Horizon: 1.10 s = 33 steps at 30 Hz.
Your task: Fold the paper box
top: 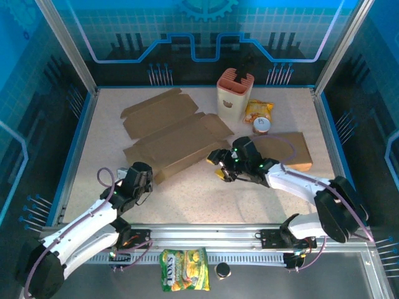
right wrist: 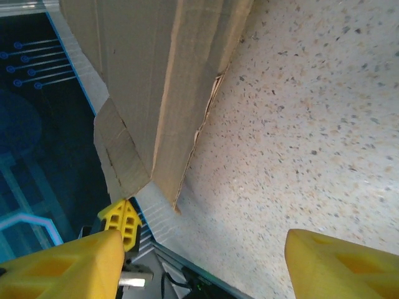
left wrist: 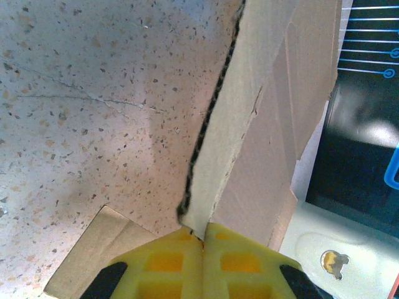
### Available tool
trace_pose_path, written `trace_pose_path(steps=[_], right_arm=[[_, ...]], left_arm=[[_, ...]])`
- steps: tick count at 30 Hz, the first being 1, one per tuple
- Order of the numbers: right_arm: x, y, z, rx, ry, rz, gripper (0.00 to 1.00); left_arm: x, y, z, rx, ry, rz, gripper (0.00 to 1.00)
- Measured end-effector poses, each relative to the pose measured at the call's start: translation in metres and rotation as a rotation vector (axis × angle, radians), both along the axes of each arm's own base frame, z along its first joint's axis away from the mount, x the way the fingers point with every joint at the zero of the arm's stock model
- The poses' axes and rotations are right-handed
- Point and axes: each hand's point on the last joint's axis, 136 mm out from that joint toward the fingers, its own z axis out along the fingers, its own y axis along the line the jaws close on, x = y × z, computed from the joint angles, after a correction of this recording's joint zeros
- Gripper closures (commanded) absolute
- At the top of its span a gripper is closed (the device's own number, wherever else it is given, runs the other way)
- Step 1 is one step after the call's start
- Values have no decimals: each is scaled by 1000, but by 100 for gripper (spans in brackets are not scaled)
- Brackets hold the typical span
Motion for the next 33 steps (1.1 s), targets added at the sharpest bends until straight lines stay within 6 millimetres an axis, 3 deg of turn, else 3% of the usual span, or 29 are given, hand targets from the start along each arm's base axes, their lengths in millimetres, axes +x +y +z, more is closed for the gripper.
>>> trace_pose_path(steps=[7,11,19,26,33], right_arm=[[16,37,-27,38,-25,-32,32],[30,48,-38,41,-47,-59,35],[56,61,-34,77,-108,-111,52],[60,62,-37,86,-104,-130,69],[64,65,-34,98,-113,-135,74]], left_arm=[[1,0,4,-11,3,-3,100],[0,-2,5,-17,9,-12,100],[0,-4,4,-28,17,-27,100],[0,-6,3,-33,25,-35,100],[0,-6,4,-34,25,-34,100]])
